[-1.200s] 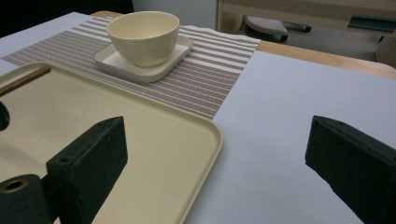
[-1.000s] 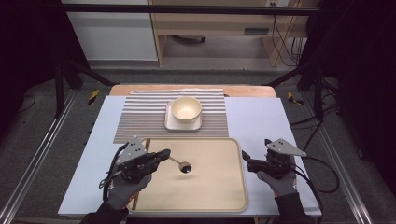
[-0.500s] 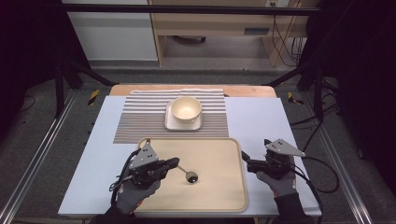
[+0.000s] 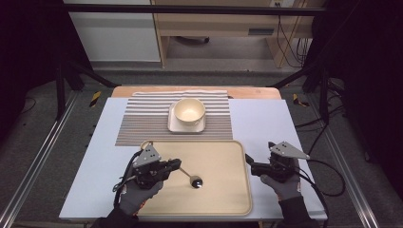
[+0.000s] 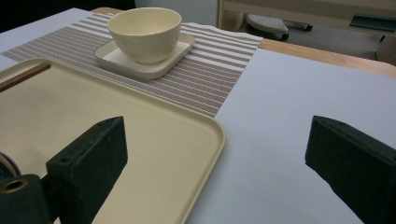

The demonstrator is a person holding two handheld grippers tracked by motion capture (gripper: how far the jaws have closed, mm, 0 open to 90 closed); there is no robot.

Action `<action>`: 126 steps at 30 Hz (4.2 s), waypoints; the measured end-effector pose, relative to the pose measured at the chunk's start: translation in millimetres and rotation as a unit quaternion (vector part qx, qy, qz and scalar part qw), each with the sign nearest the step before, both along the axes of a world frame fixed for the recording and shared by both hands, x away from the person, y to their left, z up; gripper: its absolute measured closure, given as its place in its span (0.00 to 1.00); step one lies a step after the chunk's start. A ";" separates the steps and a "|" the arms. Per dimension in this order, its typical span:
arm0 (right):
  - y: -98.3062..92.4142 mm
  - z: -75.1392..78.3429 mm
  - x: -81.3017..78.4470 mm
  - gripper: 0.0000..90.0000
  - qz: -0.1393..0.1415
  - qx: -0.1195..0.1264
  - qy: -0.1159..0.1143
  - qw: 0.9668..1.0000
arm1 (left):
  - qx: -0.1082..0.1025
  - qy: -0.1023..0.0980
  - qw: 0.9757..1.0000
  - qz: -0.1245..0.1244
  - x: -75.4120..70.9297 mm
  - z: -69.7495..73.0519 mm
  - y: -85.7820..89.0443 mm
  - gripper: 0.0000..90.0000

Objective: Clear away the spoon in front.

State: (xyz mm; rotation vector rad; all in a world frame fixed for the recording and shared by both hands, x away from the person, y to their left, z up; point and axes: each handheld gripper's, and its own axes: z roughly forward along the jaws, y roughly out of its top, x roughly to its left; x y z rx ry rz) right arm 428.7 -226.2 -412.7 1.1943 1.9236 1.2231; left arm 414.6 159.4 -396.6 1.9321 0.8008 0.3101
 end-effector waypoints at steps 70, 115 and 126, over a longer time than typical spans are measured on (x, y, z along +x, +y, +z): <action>1.3 -1.7 1.2 0.07 0.004 -0.004 0.004 1.000 | 0.136 0.056 0.986 0.080 58.7 -66.5 -3.8 0.40; -1.4 1.3 -0.8 0.07 0.003 0.002 -0.001 1.000 | 0.165 0.090 0.979 -0.082 2.2 -68.7 -19.2 0.99; -1.7 1.5 -0.9 0.07 0.002 0.001 -0.002 1.000 | 0.160 0.102 0.981 -0.052 0.2 -67.9 10.9 0.99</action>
